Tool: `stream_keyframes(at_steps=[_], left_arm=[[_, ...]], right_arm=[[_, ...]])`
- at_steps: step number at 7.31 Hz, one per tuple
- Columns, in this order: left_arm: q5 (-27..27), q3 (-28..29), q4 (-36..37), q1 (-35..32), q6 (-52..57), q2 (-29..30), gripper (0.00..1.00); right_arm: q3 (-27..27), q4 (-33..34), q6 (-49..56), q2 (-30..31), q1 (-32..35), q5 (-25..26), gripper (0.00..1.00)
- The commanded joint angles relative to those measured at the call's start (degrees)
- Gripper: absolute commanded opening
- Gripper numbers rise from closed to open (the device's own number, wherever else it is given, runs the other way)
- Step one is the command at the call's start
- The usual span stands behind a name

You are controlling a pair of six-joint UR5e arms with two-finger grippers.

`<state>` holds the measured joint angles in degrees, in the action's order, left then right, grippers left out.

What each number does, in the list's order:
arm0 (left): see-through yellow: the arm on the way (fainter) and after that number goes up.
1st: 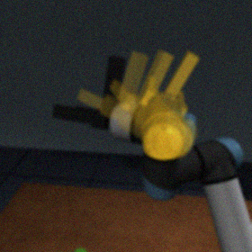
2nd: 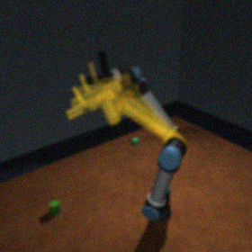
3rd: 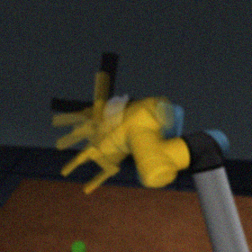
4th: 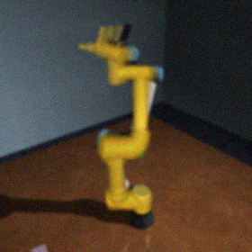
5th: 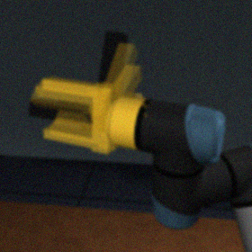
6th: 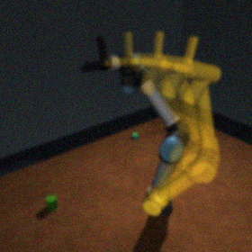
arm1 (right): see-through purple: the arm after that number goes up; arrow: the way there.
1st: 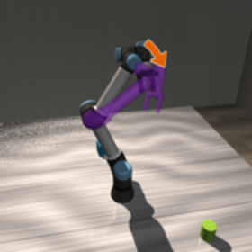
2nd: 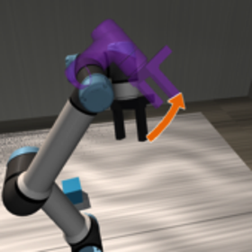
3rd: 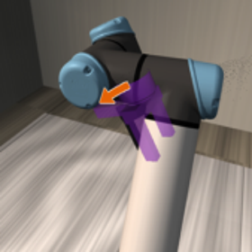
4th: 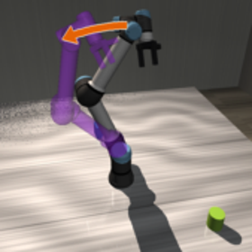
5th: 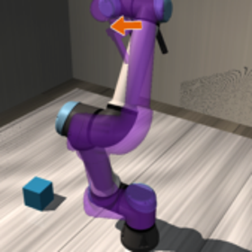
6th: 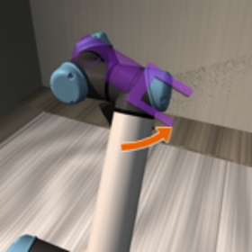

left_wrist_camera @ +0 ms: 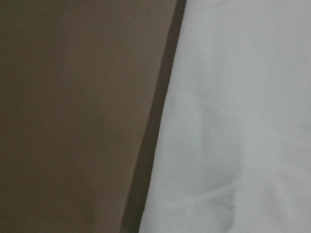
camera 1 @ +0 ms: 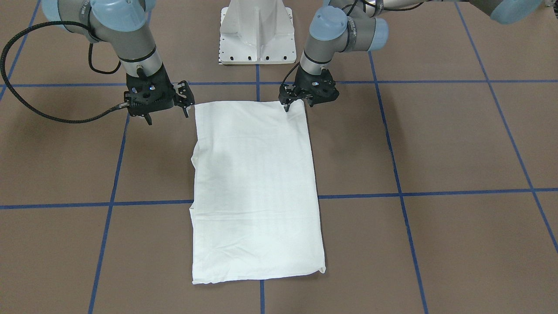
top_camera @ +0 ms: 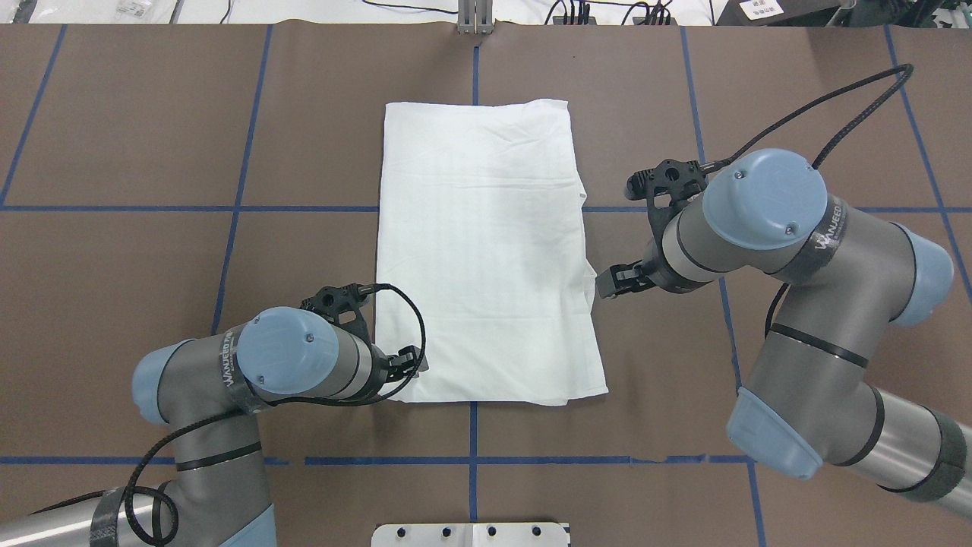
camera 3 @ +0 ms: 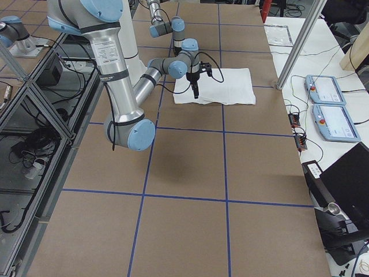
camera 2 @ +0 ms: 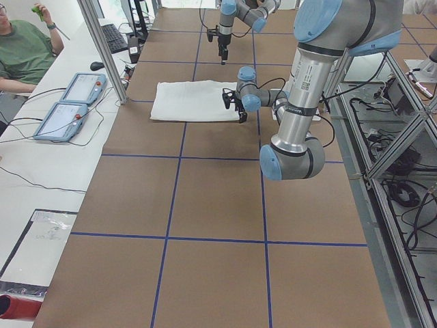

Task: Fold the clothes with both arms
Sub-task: 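Lower both grippers to the two shirt corners nearest the robot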

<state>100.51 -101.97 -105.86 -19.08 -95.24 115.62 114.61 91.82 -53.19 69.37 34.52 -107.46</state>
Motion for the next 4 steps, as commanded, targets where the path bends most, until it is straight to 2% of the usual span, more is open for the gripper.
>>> stream_keyframes(at_steps=[1, 3, 4], left_arm=[[0.0, -0.3, 0.1, 0.1, -0.1, 0.6, 0.78], [0.1, -0.5, 0.3, 0.0, -0.1, 0.5, 0.7], [0.1, -0.4, 0.3, 0.0, -0.1, 0.5, 0.63]], right_arm=[[0.1, 0.0, -0.1, -0.3, 0.0, -0.3, 1.0], [0.1, 0.0, -0.1, -0.3, 0.0, -0.4, 1.0], [0.1, 0.0, -0.1, -0.3, 0.0, -0.4, 1.0]])
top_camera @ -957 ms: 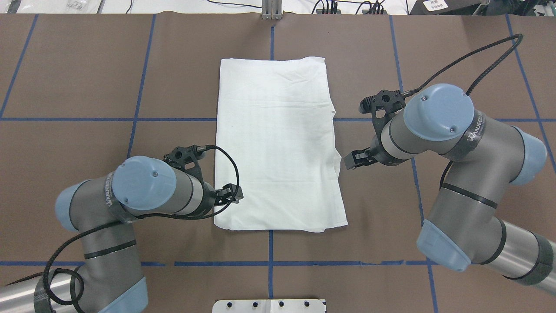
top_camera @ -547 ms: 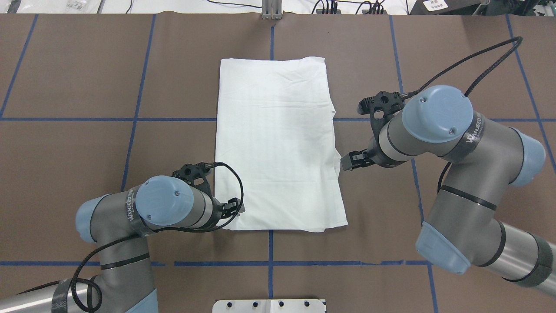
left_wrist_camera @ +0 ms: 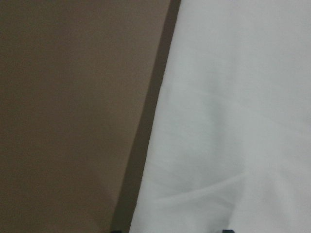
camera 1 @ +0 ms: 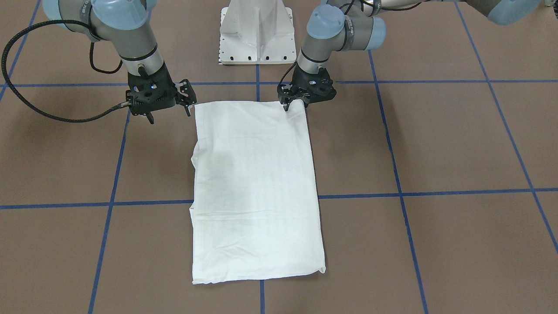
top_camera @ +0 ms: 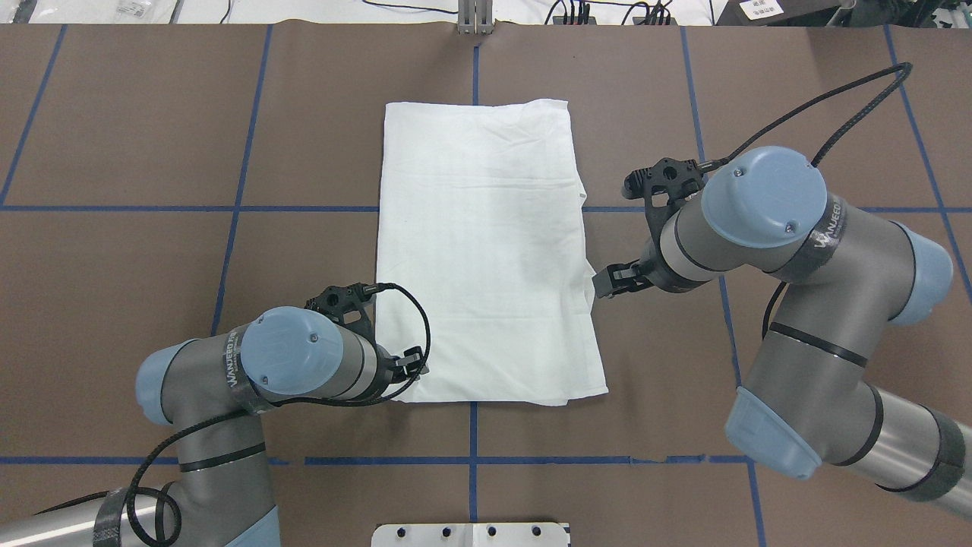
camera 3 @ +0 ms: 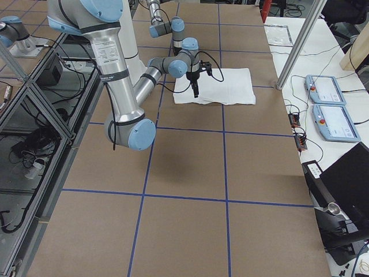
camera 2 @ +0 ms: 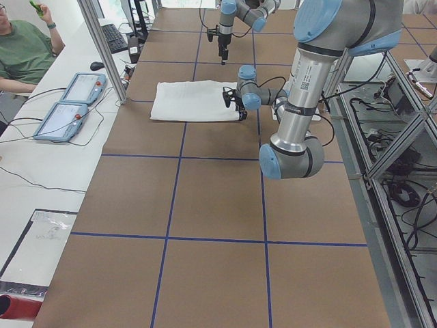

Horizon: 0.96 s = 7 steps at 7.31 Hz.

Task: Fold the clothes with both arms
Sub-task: 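Lower both grippers to the two shirt corners nearest the robot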

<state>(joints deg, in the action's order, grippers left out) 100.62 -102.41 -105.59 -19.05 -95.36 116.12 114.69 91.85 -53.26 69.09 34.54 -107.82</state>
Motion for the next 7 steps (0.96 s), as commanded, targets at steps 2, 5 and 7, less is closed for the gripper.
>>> stream_keyframes(at_steps=[2, 5, 7], left_arm=[[0.0, -0.1, 0.1, -0.1, 0.0, 0.0, 0.4], [0.0, -1.7, 0.2, -0.2, 0.5, -0.1, 0.0], [0.4, -4.5, 0.5, -0.4, 0.5, -0.1, 0.0]], right_arm=[[0.0, 0.0, 0.0, 0.0, 0.0, 0.1, 1.0], [0.0, 0.0, -0.4, -0.1, -0.1, 0.1, 1.0], [0.0, -0.3, -11.5, -0.5, -3.1, 0.7, 1.0]])
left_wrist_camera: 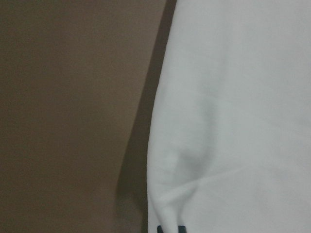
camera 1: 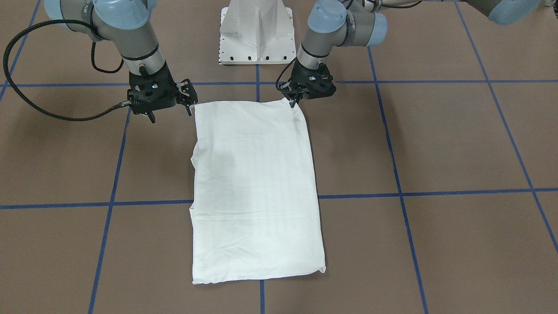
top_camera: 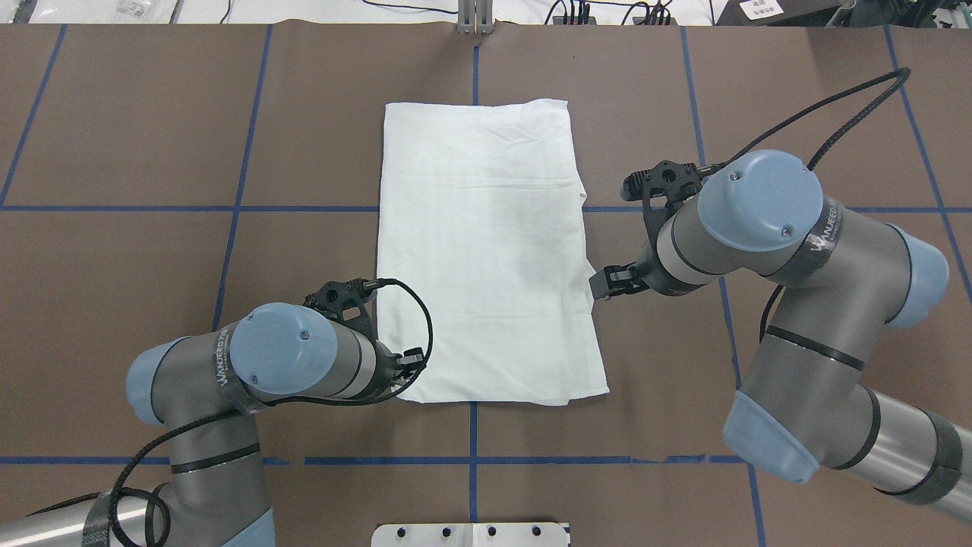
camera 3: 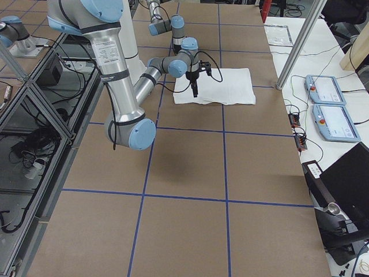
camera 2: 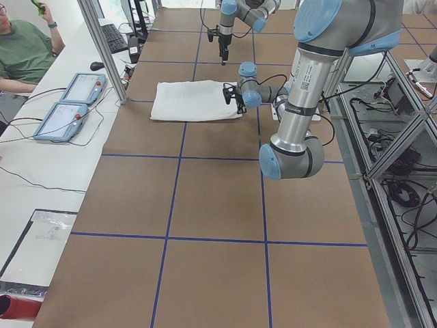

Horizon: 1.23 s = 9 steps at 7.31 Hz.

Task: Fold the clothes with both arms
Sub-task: 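Lower both grippers to the two shirt corners nearest the robot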

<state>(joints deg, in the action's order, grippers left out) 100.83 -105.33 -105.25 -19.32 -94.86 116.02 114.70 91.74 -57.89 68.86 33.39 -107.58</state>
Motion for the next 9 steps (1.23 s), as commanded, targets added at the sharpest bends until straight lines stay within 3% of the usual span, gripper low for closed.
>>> stream_keyframes(at_steps=[1, 2, 4, 6, 9], left_arm=[[0.2, -1.8, 0.1, 0.0, 0.0, 0.1, 0.0], [0.5, -2.0, 0.0, 0.0, 0.0, 0.1, 0.0], [0.8, -2.0, 0.0, -0.1, 0.0, 0.1, 0.0], [0.8, -1.9, 0.0, -0.1, 0.1, 0.1, 0.0], [0.8, -1.9, 0.0, 0.0, 0.1, 0.2, 0.0]], right_arm=[[-0.2, -0.2, -15.5, -1.3, -5.3, 1.7, 1.0], [-0.6, -0.1, -25.2, -2.4, -9.3, 5.8, 1.0], [-2.1, -0.1, -39.6, -3.6, -12.8, 7.8, 1.0], [-3.1, 0.1, -48.0, -3.6, -14.1, 7.8, 1.0], [-6.2, 0.1, -50.0, -3.6, -15.1, 7.6, 1.0]])
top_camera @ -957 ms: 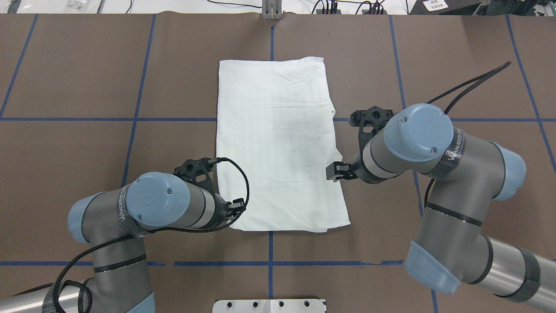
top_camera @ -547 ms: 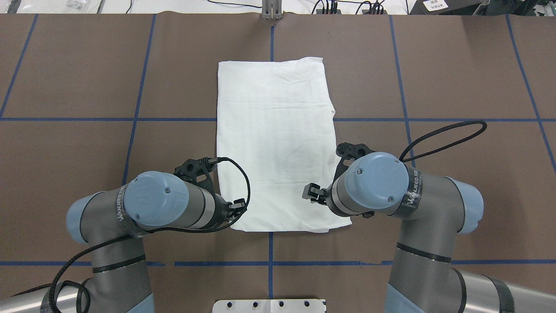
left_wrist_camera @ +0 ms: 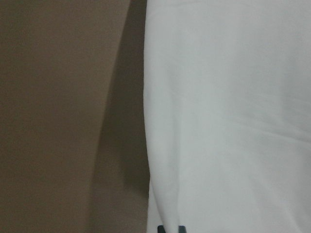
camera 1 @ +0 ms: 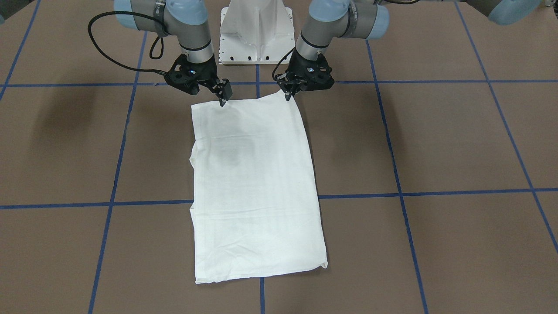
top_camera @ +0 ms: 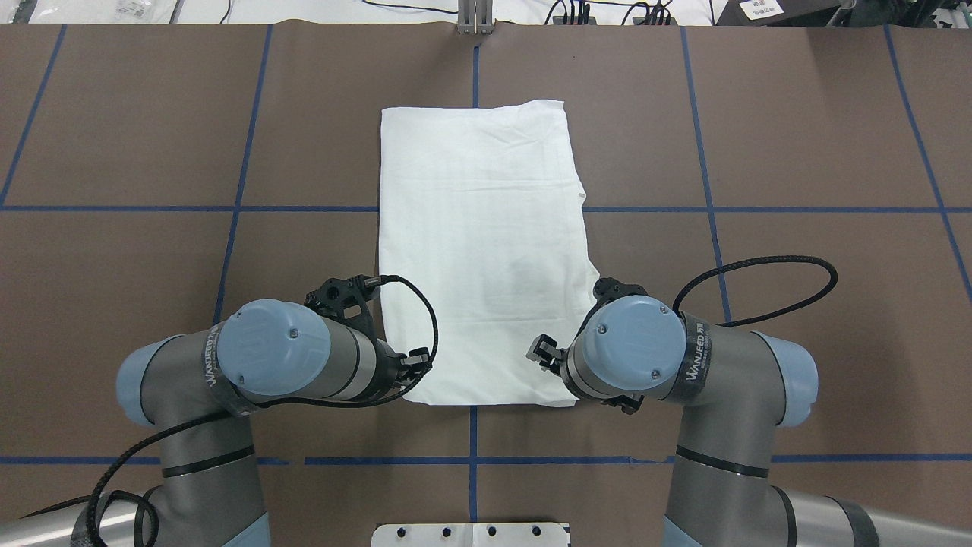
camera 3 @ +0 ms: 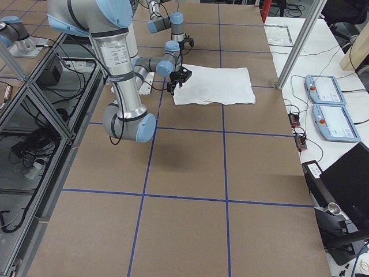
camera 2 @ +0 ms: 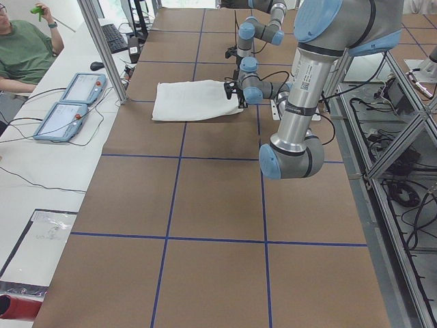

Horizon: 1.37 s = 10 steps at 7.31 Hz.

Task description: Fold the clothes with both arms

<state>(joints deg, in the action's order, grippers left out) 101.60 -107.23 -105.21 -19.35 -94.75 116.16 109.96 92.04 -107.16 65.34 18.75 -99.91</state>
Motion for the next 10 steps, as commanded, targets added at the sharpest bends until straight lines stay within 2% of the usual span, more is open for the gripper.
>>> stream_keyframes(at_steps=[1, 4, 10], left_arm=[[0.0, 0.0, 0.0, 0.0, 0.0, 0.0, 0.0], [0.0, 0.0, 0.0, 0.1, 0.0, 0.1, 0.0], [0.0, 0.0, 0.0, 0.1, -0.1, 0.1, 0.0]], right_arm=[[-2.6, -0.4, -0.8, -0.4, -0.5, -0.1, 1.0], [-4.5, -0.4, -0.8, -0.9, -0.6, 0.0, 1.0], [-4.6, -0.5, -0.5, -0.9, -1.0, 0.0, 1.0]])
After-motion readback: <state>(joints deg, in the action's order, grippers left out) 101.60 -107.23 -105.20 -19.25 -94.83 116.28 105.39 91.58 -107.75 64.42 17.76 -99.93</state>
